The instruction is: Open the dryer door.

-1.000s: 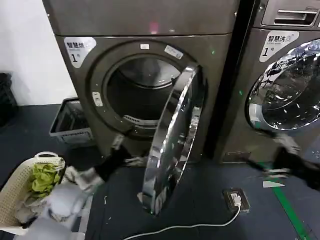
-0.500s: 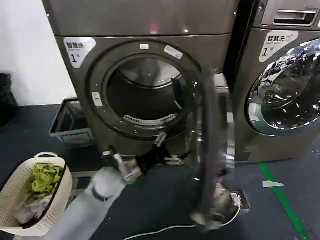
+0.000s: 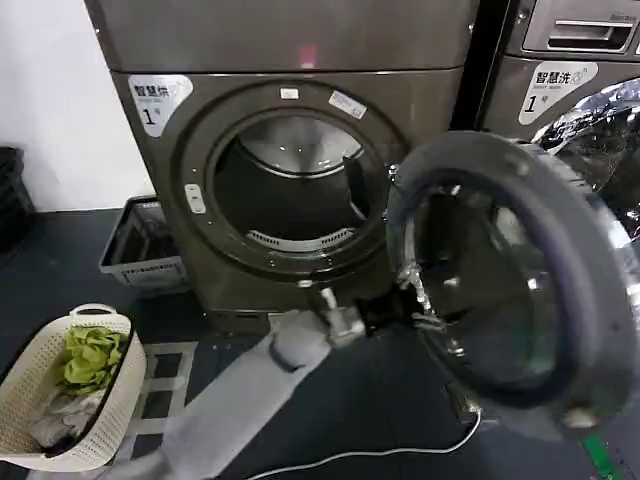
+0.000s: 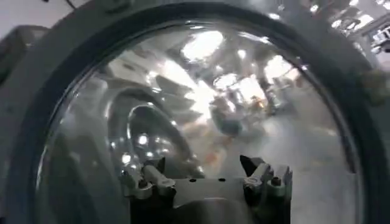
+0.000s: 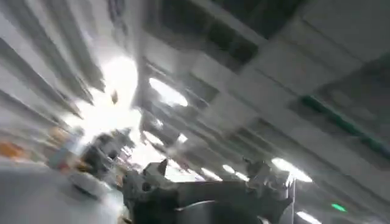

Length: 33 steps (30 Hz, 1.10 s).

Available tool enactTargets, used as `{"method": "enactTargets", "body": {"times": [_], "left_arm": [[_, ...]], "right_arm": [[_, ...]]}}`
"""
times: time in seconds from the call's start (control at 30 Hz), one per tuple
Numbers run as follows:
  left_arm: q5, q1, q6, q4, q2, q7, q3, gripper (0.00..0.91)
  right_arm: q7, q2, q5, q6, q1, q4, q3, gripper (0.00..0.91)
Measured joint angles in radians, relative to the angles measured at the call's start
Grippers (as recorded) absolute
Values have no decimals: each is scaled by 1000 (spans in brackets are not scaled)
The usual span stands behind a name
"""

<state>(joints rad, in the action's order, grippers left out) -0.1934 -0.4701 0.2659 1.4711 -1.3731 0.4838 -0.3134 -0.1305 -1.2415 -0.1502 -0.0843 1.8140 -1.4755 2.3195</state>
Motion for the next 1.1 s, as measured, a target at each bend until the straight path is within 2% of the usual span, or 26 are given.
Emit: {"method": "enactTargets", "body": {"times": [0.2,0.37,0.47,0.63,0.77,0.87,0.97,1.1], "left_arm": [[3,79,-3,-104,-91,1,-39,907],[17,131,-4,-173,-147,2,-44,907],[18,151,-3,-208,-175,4,-45,907],[24,157,-6,-212,-174,8,-51,907],[69,135,-13,-171,-141,24,-62,907],[111,110,7,-107,-88,28,-74,907],[156,83,34,-6,11,28,-81,907],[234,51,118,153,190,27,-64,907]], "right_arm": [[-24,-24,23,-2,1,39,67,907],[-83,-32,26,76,-2,46,91,907],[-91,-32,26,74,6,62,101,907],[-95,-21,26,42,15,95,105,907],[-95,-1,32,23,18,127,100,907],[-96,21,27,56,16,145,88,907],[-96,43,26,65,10,160,75,907],[-85,63,31,34,-1,177,47,907]]}}
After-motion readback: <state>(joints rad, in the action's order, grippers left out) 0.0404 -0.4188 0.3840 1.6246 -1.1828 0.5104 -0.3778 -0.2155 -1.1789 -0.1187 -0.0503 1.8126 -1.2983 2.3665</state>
